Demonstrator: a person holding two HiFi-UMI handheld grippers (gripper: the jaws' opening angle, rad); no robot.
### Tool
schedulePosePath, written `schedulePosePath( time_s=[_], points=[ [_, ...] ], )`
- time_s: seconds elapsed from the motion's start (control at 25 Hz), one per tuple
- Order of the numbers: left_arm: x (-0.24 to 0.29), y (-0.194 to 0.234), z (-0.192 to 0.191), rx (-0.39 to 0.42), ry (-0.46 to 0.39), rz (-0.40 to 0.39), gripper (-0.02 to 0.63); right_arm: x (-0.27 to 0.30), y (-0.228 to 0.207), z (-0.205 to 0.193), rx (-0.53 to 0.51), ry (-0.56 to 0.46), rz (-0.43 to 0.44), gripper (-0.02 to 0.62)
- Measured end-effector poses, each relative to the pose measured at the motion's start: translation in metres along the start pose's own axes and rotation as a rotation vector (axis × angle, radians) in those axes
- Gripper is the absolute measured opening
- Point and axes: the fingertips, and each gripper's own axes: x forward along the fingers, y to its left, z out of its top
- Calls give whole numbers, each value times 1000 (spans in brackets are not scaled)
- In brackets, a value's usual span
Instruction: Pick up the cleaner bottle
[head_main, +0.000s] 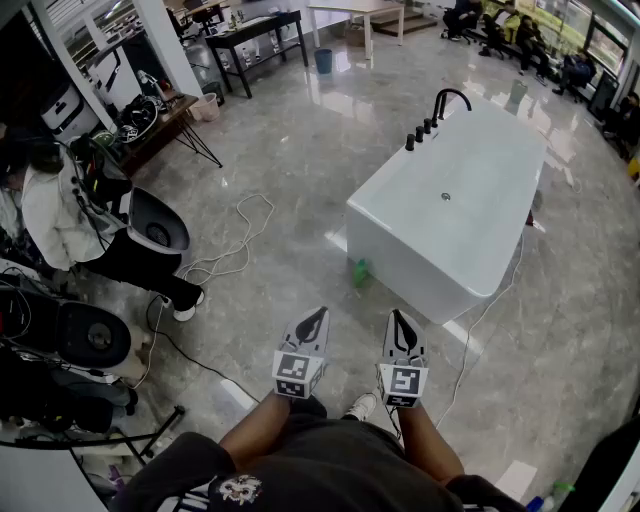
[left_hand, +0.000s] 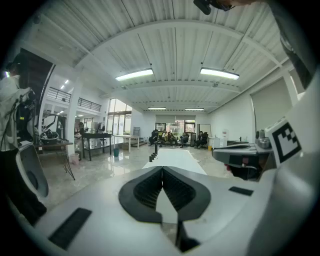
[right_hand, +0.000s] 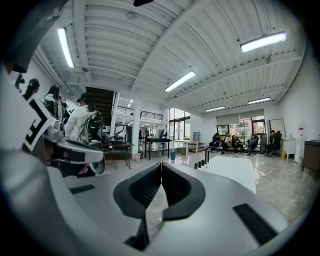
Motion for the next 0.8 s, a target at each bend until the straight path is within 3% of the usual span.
schedulePosePath(
  time_s=[0.32,0.48,0.8],
  points=[
    [59,41,-7,16,24,-30,6,59,-20,-15,14,48,-41,17],
    [99,77,-2,17,27,-73,6,107,-22,-16,-27,48,-82,17],
    [186,142,18,33,41,-204,6,200,-29,-6,13,57,-215,17]
  ],
)
